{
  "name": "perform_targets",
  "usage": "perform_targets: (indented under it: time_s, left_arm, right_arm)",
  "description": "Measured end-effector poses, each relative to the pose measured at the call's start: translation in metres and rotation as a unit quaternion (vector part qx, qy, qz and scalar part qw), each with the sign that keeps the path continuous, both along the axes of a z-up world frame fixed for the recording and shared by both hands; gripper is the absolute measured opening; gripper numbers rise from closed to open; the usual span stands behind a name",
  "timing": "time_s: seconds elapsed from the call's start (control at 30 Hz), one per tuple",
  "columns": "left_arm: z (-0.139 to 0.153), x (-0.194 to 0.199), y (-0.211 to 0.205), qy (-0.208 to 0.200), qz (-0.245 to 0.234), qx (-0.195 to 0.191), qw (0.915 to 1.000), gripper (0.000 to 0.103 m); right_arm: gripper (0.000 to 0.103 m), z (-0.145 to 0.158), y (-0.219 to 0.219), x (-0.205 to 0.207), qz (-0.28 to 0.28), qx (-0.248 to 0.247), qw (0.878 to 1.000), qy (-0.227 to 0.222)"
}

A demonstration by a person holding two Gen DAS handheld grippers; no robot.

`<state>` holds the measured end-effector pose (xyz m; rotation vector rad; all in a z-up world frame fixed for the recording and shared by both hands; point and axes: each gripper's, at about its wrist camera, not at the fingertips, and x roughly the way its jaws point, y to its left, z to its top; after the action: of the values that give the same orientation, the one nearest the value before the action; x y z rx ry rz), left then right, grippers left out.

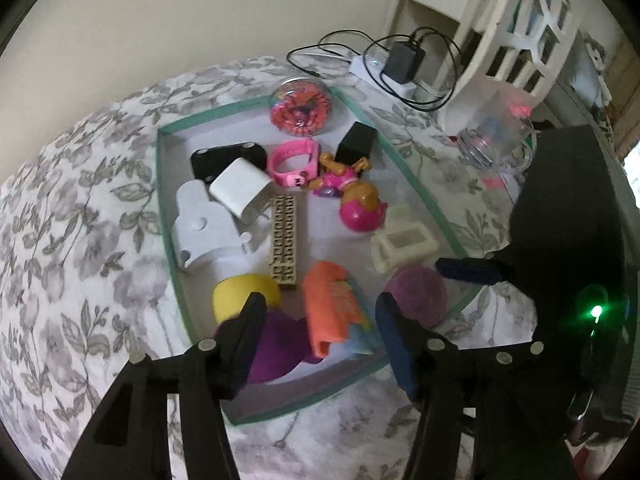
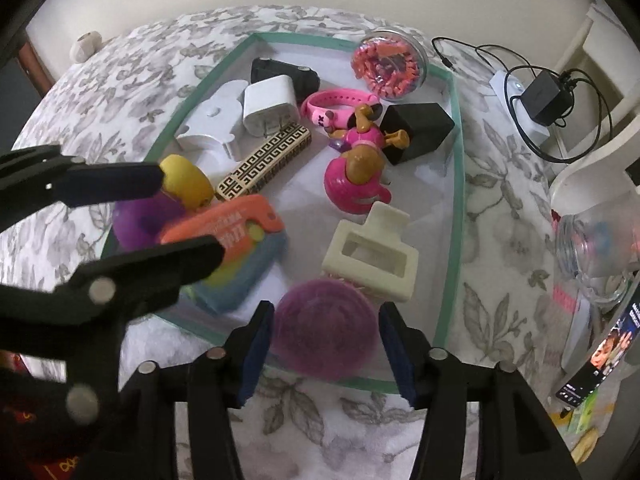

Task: Organize rigid objects
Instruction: 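Open the left gripper over the tray while the right gripper releases the purple lid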

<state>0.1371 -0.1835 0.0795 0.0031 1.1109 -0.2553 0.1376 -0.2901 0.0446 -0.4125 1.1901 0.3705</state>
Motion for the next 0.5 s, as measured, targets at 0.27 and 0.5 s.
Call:
perform_targets:
  time_s: [0.27, 0.5]
  left_arm:
    - [0.007, -0.029, 0.036, -0.015, 0.063, 0.028, 0.9975, 0.067]
    - [0.012, -0.056, 0.069, -0.027, 0.126, 0.034, 0.9911, 0.084]
  right_arm:
    - [0.061, 0.011, 0.002, -0.015, -0.019, 0.015, 0.999, -0.030]
    - [0.070, 0.020, 0.005, -0.041, -0.041, 0.031, 0.997, -0.063]
